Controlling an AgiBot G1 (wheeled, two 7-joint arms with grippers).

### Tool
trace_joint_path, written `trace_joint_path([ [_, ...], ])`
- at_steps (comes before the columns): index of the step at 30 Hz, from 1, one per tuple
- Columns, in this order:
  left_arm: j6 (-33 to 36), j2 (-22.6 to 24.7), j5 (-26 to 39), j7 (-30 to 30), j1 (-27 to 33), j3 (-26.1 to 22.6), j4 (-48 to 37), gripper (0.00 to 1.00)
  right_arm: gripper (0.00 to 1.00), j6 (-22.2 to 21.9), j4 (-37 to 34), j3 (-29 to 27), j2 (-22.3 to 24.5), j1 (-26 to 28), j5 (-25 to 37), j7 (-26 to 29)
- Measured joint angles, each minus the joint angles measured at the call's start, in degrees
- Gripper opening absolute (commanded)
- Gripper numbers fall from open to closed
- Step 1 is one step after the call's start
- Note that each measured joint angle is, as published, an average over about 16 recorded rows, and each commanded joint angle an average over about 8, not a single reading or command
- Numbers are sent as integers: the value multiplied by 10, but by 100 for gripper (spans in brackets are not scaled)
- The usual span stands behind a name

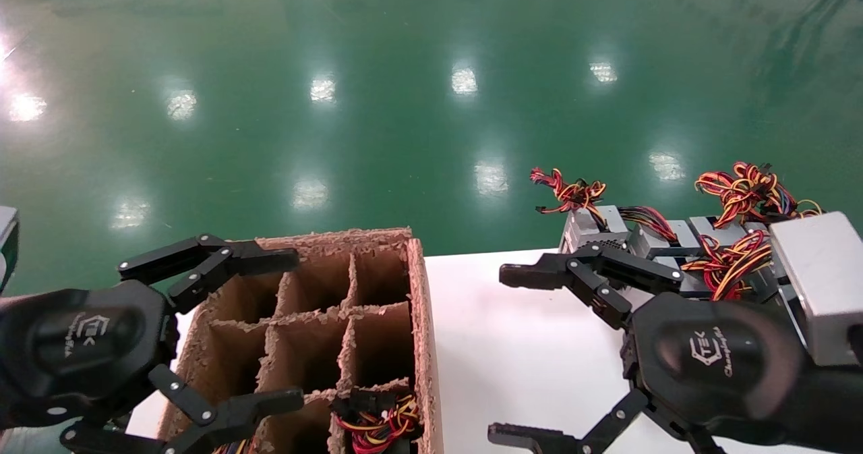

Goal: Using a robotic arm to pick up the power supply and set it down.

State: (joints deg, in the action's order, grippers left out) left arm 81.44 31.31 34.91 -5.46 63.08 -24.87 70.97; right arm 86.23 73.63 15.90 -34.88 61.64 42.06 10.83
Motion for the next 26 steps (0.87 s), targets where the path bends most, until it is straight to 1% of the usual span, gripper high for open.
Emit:
trace_joint_path([
  [26,0,0,0,0,0,0,0,100,100,-7,-1,1,-1,-1,-2,-1],
])
